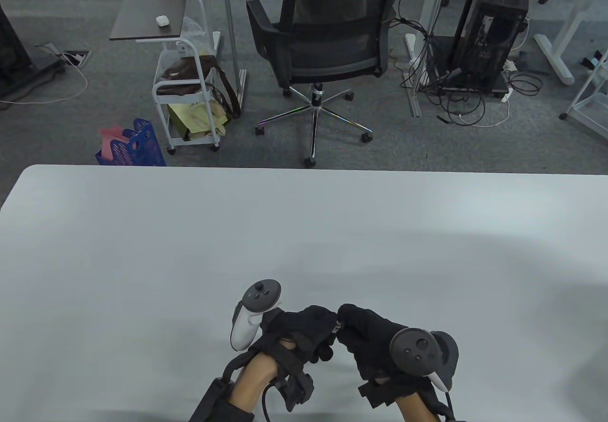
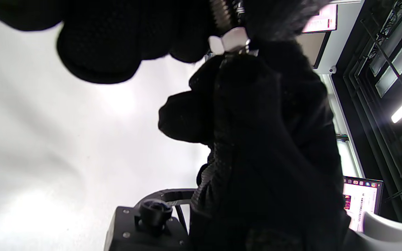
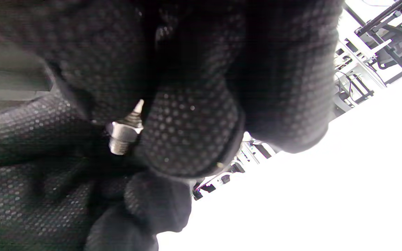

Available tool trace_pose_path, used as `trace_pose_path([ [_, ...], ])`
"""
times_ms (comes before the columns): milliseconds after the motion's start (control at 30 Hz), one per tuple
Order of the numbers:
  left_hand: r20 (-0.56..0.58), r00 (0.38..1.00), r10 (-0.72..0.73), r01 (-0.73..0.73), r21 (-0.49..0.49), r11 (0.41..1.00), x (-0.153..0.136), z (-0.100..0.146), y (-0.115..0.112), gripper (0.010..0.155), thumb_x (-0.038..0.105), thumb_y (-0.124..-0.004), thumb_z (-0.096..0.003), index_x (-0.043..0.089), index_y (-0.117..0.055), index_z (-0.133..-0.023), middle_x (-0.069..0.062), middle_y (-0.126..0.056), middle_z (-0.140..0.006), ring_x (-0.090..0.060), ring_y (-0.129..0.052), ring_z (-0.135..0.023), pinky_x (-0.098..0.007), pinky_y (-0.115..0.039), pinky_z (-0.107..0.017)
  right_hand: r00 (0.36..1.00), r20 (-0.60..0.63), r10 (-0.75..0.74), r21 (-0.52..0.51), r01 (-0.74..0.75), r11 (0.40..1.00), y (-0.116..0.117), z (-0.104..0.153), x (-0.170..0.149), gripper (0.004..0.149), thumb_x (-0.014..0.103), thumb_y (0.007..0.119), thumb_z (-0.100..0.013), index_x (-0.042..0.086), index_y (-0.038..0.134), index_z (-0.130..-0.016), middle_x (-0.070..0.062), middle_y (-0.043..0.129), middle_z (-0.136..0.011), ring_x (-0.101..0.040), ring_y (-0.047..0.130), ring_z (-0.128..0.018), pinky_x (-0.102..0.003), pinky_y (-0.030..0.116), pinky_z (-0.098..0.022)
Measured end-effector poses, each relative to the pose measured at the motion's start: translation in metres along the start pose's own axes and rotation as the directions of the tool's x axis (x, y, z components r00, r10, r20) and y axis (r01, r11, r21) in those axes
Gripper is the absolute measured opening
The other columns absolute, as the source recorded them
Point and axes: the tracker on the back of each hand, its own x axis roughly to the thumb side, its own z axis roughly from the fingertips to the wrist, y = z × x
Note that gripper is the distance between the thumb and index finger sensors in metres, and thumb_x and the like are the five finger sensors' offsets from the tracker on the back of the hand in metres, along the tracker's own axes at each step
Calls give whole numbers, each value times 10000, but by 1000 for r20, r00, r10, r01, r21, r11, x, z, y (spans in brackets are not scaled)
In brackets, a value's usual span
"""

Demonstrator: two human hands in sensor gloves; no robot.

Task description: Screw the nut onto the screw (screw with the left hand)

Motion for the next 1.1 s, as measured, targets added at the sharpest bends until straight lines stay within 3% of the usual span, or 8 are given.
trace_pose_path([
  [167, -3, 1000, 17, -17, -54, 998, 0, -1, 1, 565, 373, -691, -454, 41, -662, -910, -266, -741, -821, -421, -880, -551, -565, -699, -428, 1000, 9, 8, 8, -8, 1000, 1, -1, 2, 484, 354, 949, -303, 181, 890, -751, -28, 1048, -588, -81, 1155, -274, -347, 1029, -287],
  [233, -9, 999, 32, -32, -41, 999, -2, 0, 1, 647, 434, -673, -455, 43, -611, -967, -276, -724, -845, -431, -874, -570, -567, -695, -440, 1000, 7, 8, 7, -9, 1000, 1, 0, 2, 483, 355, 949, -302, 180, 891, -749, -29, 1049, -588, -81, 1155, -274, -348, 1029, -287],
  [400, 2, 1000, -7, 7, 10, 1000, 1, 0, 0, 570, 399, -696, -448, 10, -761, -860, -290, -809, -765, -445, -912, -487, -580, -716, -385, 1000, 2, 3, 1, -3, 1000, -1, 0, 1, 486, 354, 949, -301, 180, 890, -751, -30, 1049, -588, -82, 1155, -273, -348, 1029, -287],
  [633, -11, 1000, 27, -27, -21, 999, -2, 0, 0, 645, 432, -674, -454, 37, -620, -961, -277, -734, -832, -424, -881, -545, -558, -702, -420, 1000, 4, 9, 7, -9, 1000, 0, 0, 2, 483, 354, 950, -304, 181, 889, -751, -26, 1048, -589, -82, 1155, -276, -348, 1029, -288],
  [800, -2, 1000, -1, 1, 12, 1000, 1, 0, -1, 569, 394, -695, -449, 10, -752, -864, -285, -810, -759, -436, -912, -476, -574, -718, -376, 1000, 2, 2, 2, -2, 1000, -1, 0, 2, 485, 353, 949, -302, 181, 889, -751, -27, 1048, -590, -84, 1155, -275, -349, 1028, -288],
  [967, -3, 1000, 3, -3, -37, 999, 2, 0, 0, 564, 370, -693, -453, 40, -664, -909, -266, -747, -809, -418, -884, -529, -559, -702, -411, 1000, 6, 3, 7, -3, 1000, 0, -1, 3, 482, 353, 949, -304, 182, 889, -751, -28, 1048, -589, -83, 1155, -275, -349, 1028, -289],
  [1033, -11, 1000, 23, -23, -18, 1000, -2, -1, -1, 649, 439, -680, -451, 40, -621, -959, -274, -738, -826, -421, -881, -541, -557, -702, -418, 1000, 4, 7, 8, -7, 1000, 0, 0, 2, 480, 353, 950, -305, 181, 890, -749, -27, 1048, -588, -83, 1155, -276, -348, 1028, -288],
  [1100, -23, 1000, 3, -3, -7, 1000, -3, -1, -1, 646, 447, -685, -447, 23, -684, -934, -289, -773, -797, -437, -895, -510, -566, -708, -397, 1000, 3, 4, 3, -4, 1000, -1, 0, 2, 482, 355, 950, -304, 180, 890, -749, -28, 1048, -589, -83, 1155, -275, -349, 1028, -288],
])
